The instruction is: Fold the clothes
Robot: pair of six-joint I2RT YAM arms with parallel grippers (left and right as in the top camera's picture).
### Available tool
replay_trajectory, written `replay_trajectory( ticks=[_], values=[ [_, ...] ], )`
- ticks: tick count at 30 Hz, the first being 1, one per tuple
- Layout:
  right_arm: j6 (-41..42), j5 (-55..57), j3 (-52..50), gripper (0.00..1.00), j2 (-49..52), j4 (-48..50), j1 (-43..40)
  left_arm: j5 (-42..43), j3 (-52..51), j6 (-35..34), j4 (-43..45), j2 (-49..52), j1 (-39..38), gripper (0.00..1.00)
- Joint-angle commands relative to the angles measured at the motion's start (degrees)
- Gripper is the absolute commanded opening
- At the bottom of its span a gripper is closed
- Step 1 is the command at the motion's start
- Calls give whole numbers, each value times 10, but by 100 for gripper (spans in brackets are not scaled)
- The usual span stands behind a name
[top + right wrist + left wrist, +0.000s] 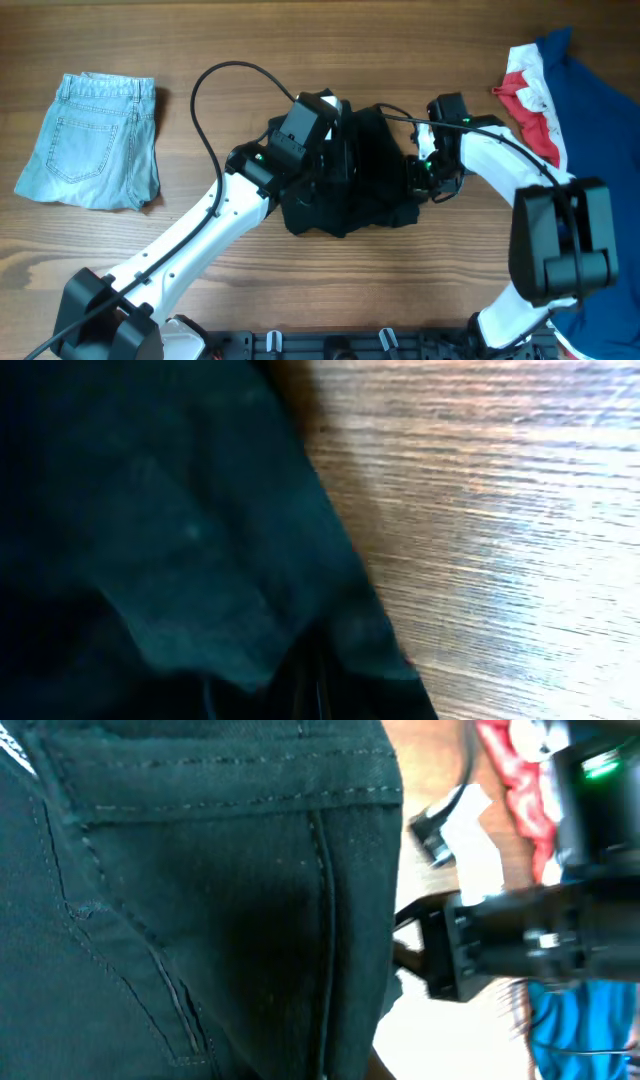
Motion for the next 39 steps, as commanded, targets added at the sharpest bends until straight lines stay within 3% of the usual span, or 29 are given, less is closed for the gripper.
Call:
replay_trajectory(
  ticks=[1,22,24,26,27,28,30,36,39],
  values=[
    [5,-9,-14,4,19,8,2,15,16,-26,14,-8,-9,7],
    [5,-9,-14,4,20,8,2,44,16,-69,78,63,-30,11],
    [5,-9,-14,4,20,8,2,44,16,-69,91,72,-31,19],
    [5,-9,-14,4,20,7,2,44,16,-69,106,75,-31,56],
    [5,-9,-14,4,20,6,2,44,16,-68,115,75,-31,68],
    [5,-9,-14,4,20,6,2,44,16,-64,124,75,-31,73],
    [5,-9,-14,4,19,0,1,46,16,-50,132,72,-25,77],
    [5,23,61,4,-26,-87,-30,45,16,-36,82,57,32,77],
    [5,32,116,4,-80,-130,-45,0,16,-21,56,57,67,75]
  ],
)
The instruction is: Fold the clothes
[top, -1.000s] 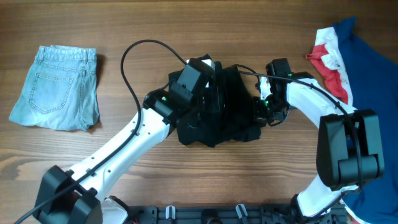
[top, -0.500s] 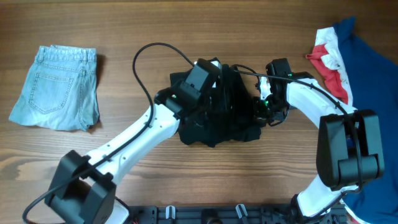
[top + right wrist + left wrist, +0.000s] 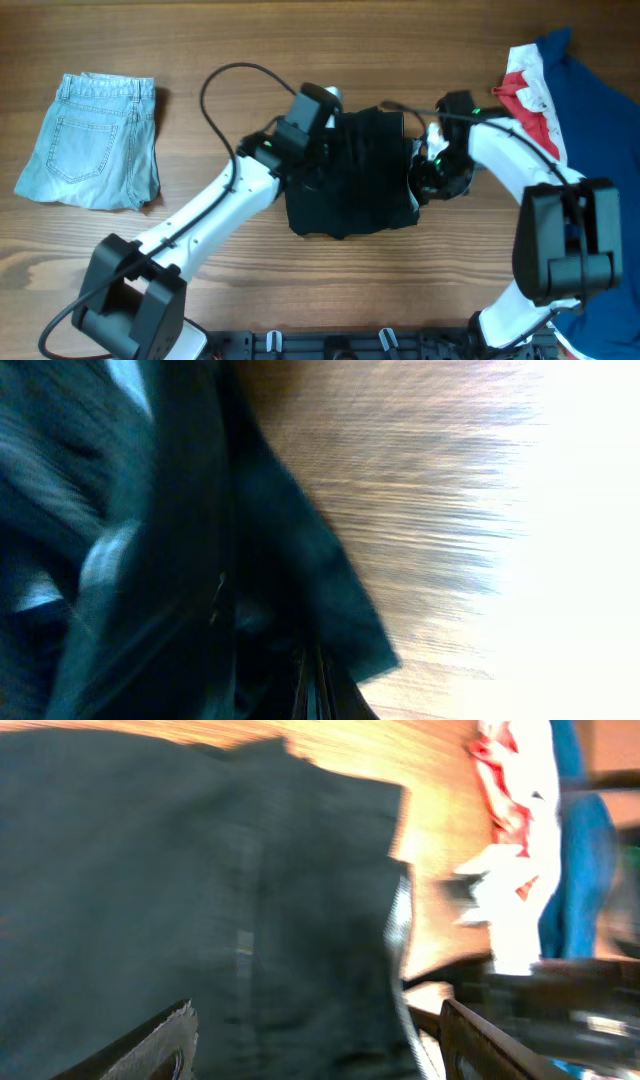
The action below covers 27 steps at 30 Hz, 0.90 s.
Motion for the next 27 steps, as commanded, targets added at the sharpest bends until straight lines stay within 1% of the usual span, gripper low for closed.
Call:
replay_trajectory(
  ticks=[1,2,3,4,6,8,11,14,17,18,22,26,27],
  values=[
    [4,27,80,4,-92,-34,-16,-64,12,25,-21,-13,46,75],
    [4,26,90,4,-113,-44,-16,-81,12,25,-21,-13,57,75],
    [4,12,92,4,-133,-50,-13,-92,12,25,-19,-11,67,73],
    [3,-1,92,4,-146,-56,-11,-97,12,26,-16,-10,74,70],
    [-8,-35,92,4,-162,-73,3,-98,12,45,0,0,88,68],
    [-27,-56,88,4,-161,-78,31,-97,12,55,21,20,96,66],
    [-27,-55,71,4,-157,-67,71,-97,12,55,39,56,96,65],
    [-11,-55,32,4,-146,-32,105,-97,12,55,39,101,96,65],
    [5,-56,-10,4,-131,3,120,-97,12,55,25,141,96,66],
    [5,-56,-22,3,-126,14,122,-97,12,55,21,150,96,66],
    [4,-52,-71,5,-87,72,124,-97,12,55,-8,170,97,70],
    [10,-3,-97,5,-31,116,124,-104,12,55,-74,172,97,70],
    [22,17,-97,5,-14,120,123,-120,12,55,-104,172,96,69]
  ],
)
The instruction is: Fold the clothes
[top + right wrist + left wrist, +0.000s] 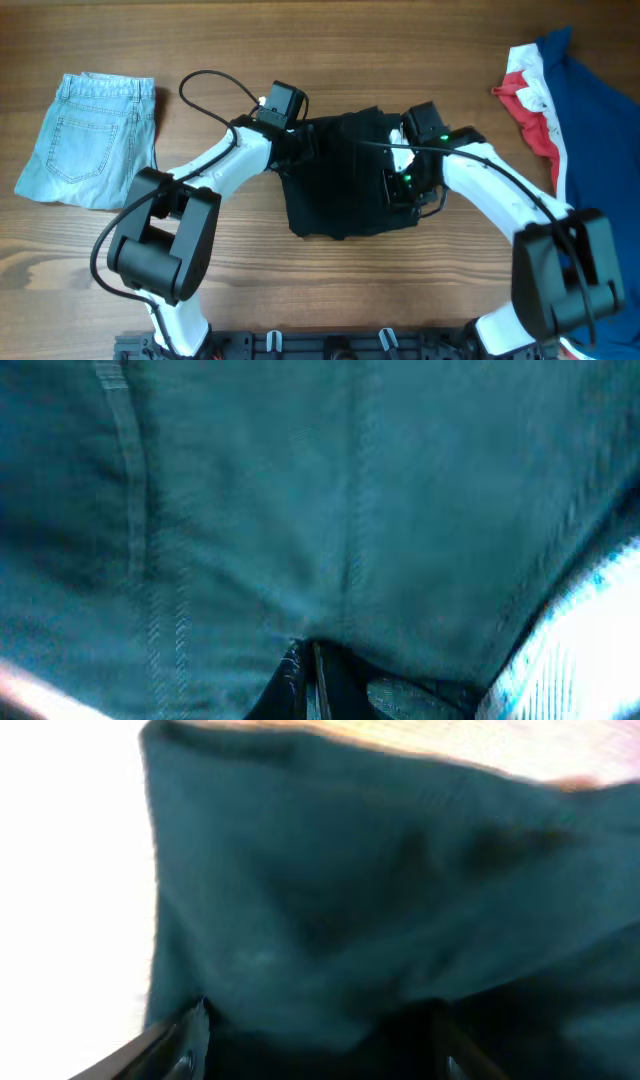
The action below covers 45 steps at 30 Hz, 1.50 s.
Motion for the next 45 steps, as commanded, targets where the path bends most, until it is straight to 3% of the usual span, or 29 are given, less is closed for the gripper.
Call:
replay_trajectory(
  ticks=[1,5,12,15,20,24,26,27,32,36,38,41,45],
  values=[
    [25,64,-9,5,49,10,2,-42,-4,7,-71,11,2,67],
    [65,127,-9,5,64,24,2,-66,-10,7,-133,11,2,61],
    [81,220,-8,16,64,51,-23,-50,-31,5,-211,11,2,53],
    [82,268,-8,15,64,56,-41,-32,-32,5,-253,9,2,43],
    [77,350,3,17,51,53,-54,-12,-32,5,-265,-40,2,42],
    [76,336,40,18,-15,47,-54,-13,-31,22,-191,-127,2,50],
    [76,308,46,21,-63,38,-54,-21,-31,23,-102,-161,2,69],
    [76,289,46,21,-85,31,-54,-23,-31,23,-64,-166,2,73],
    [101,212,46,23,-162,-56,-54,-2,-31,37,97,-135,2,70],
    [118,212,25,23,-153,-89,-54,57,-31,37,100,-79,0,67],
    [136,212,-7,24,-144,-80,-54,86,-31,37,82,-44,-2,64],
    [141,211,-52,27,-136,-36,-54,90,-31,37,38,-13,-10,49],
    [138,247,-97,31,-125,45,-54,90,-31,37,-78,-5,-17,11]
  ],
)
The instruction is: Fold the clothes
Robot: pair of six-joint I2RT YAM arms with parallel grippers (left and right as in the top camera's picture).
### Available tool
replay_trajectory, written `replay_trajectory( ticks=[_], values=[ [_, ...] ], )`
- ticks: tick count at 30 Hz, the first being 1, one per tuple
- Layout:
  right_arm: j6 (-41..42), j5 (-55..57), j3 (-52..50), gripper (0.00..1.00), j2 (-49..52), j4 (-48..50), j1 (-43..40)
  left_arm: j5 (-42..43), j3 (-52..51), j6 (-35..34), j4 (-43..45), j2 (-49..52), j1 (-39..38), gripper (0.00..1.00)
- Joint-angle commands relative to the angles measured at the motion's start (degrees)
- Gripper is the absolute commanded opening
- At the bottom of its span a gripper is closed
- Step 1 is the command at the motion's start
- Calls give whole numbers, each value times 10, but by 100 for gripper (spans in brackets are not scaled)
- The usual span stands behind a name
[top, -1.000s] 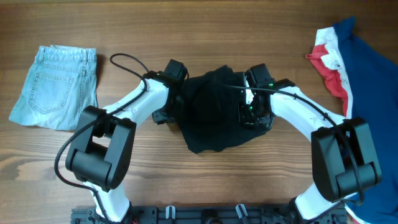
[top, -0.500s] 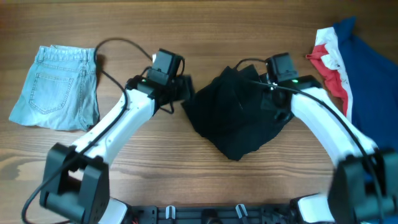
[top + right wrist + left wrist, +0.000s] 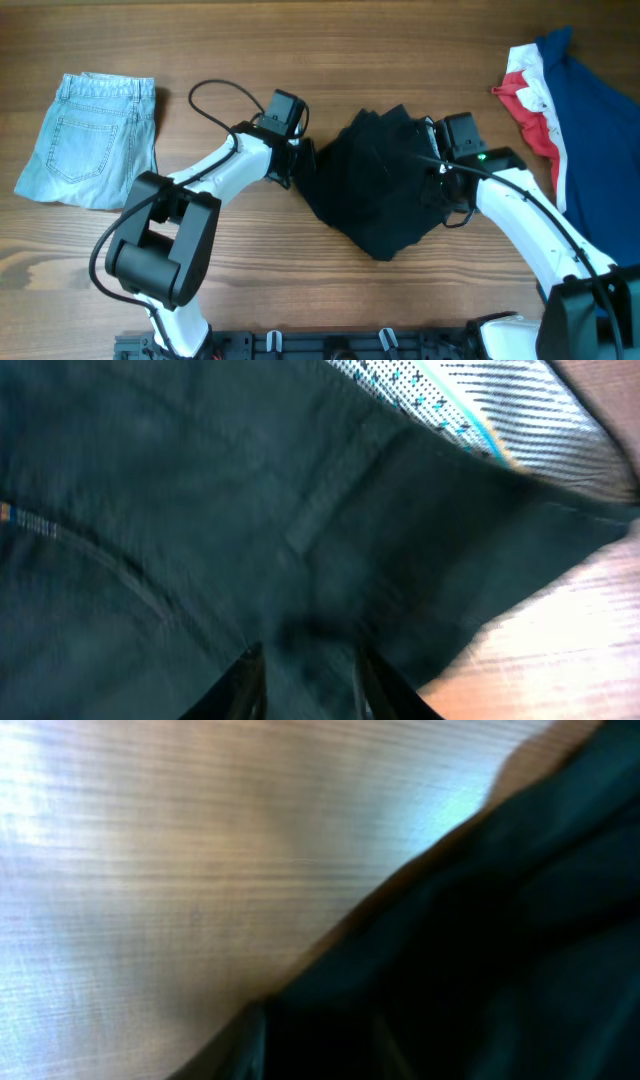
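Observation:
A black garment (image 3: 375,190) lies in the middle of the table as a rough diamond, one corner pointing to the front. At its left corner my left gripper (image 3: 298,165) is low on the wood. In the left wrist view the dark cloth (image 3: 480,920) fills the narrow gap of that gripper (image 3: 318,1040). My right gripper (image 3: 443,195) is at the garment's right edge. In the right wrist view this gripper (image 3: 310,675) has black cloth (image 3: 200,510) bunched between its fingers, and a patterned white lining (image 3: 470,410) shows above.
Light blue jeans (image 3: 90,140) lie folded at the far left. A pile of red, white and blue clothes (image 3: 555,100) covers the right edge. Bare wooden table (image 3: 250,290) runs along the front. The left arm's cable (image 3: 215,95) loops above the table.
The black garment has turned from a squarish heap into a diamond and shifted right. My left fingers, wide apart before, are now close on its left corner. My right gripper has moved out to its right edge.
First both grippers were over the crumpled black garment, the right one pinching its right edge. Then the left gripper stood open over its top. Later the left gripper sat at the upper left corner and the right one on the cloth. Now each holds an opposite corner.

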Motion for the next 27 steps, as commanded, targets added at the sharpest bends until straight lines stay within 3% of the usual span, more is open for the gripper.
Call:
replay_trajectory(
  ticks=[1,5,7,15,16,17,18,20,22,27],
  values=[
    [9,38,-26,31,18,54,1,16,-2,5,-101,7,-9,4],
    [-9,80,-34,35,43,136,1,21,-2,-4,-233,7,-11,4],
    [-39,80,-34,38,48,169,1,18,-2,-4,-259,5,-14,4],
    [-66,61,-15,43,19,160,1,-25,-2,3,-225,-105,-14,6],
    [-65,57,-11,45,1,155,1,-25,-2,13,-210,-118,-14,22],
    [-65,52,-7,47,-26,148,1,-25,-2,35,-172,-141,-14,74],
    [-65,46,-5,48,-47,143,1,-25,-2,45,-151,-148,-14,90],
    [-65,22,-4,53,-106,127,1,-20,-2,79,-94,-151,-14,94],
    [-66,3,-4,68,-165,103,1,-8,-2,98,-45,-139,-14,96],
    [-65,-1,-4,78,-272,39,1,43,-2,125,21,-73,-14,98]
  ],
)
